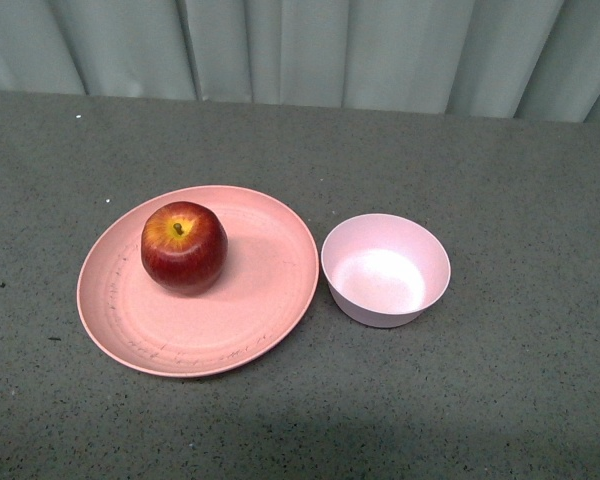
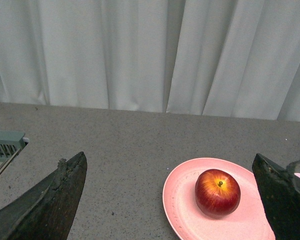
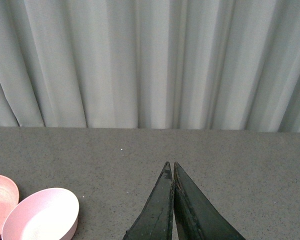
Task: Move apple from plate to bowl
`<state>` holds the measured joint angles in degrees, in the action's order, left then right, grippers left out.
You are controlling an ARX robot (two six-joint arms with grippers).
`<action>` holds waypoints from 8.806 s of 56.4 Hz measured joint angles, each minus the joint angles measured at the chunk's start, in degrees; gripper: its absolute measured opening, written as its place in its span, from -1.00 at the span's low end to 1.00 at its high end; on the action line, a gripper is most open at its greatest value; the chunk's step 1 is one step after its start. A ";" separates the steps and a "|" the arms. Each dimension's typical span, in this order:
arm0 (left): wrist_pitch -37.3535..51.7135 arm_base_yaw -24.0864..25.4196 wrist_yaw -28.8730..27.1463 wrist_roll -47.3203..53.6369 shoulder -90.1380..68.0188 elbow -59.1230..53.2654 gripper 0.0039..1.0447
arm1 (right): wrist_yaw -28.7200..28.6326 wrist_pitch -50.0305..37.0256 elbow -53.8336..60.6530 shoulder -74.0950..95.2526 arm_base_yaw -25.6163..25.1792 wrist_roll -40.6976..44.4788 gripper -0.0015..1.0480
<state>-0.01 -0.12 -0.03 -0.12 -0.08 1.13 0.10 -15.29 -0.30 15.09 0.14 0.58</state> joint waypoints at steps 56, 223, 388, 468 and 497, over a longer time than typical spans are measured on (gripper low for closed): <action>17.44 0.70 8.52 -3.89 -23.50 0.87 0.88 | -0.15 15.19 -0.02 -14.84 0.00 0.02 -0.08; 39.41 -23.43 -1.55 -3.69 -112.83 39.98 0.41 | -0.17 15.21 -0.02 -14.84 0.00 -0.02 0.82; 51.25 -10.75 -10.34 -0.76 -54.69 1.88 -0.26 | -0.17 15.21 -0.02 -14.84 0.00 -0.02 0.82; 9.88 -0.02 0.00 -0.28 -9.57 0.00 -0.93 | -0.15 15.21 -0.02 -14.86 0.00 -0.02 0.82; 0.13 -0.02 0.02 -0.28 -0.22 0.00 -0.20 | -0.17 15.23 -0.02 -14.86 0.00 -0.02 0.82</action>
<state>0.12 -0.14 -0.01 -0.40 -0.30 1.13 -0.08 -0.05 -0.32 0.23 0.14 0.56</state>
